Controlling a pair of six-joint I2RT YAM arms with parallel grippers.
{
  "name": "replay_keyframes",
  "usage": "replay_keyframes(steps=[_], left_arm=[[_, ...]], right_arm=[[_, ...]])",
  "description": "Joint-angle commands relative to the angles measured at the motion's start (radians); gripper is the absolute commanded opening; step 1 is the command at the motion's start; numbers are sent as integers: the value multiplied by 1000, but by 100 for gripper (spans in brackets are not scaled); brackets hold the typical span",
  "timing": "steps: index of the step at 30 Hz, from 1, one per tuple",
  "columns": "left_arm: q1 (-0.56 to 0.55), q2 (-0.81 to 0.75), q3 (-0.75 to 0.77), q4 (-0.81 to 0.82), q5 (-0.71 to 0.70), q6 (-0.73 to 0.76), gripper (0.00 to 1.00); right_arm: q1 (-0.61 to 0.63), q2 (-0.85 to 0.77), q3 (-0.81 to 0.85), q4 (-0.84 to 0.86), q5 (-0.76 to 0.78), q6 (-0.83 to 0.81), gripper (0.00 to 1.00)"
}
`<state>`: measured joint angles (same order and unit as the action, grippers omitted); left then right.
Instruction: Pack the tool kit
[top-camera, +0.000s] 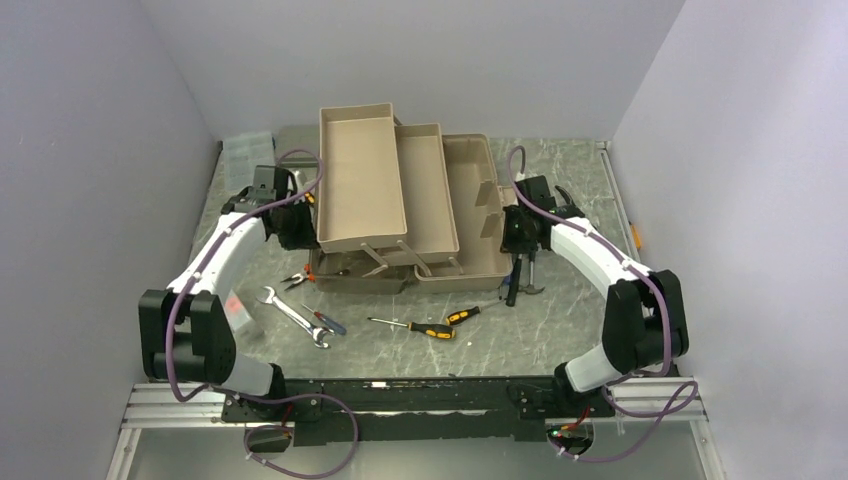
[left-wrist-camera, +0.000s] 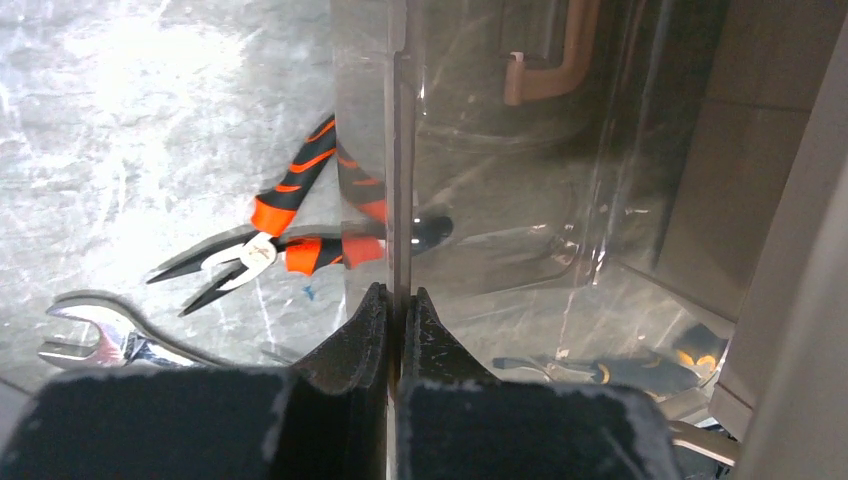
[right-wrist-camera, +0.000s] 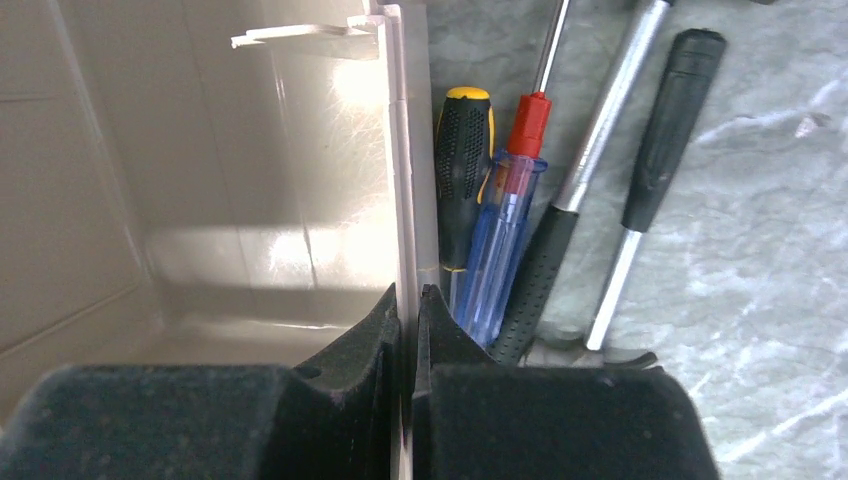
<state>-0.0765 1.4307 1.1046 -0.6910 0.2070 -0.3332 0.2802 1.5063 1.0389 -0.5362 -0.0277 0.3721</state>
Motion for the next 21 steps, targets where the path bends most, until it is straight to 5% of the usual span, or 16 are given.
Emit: replay_keyframes(steps=[1, 21], left_arm=[[-67, 9, 82, 153, 88, -76, 0], [-190, 91, -2, 334, 168, -198, 0]], right_arm=[[-26, -68, -3, 6, 15, 15, 0], [-132, -58, 25, -19, 26, 13, 0]])
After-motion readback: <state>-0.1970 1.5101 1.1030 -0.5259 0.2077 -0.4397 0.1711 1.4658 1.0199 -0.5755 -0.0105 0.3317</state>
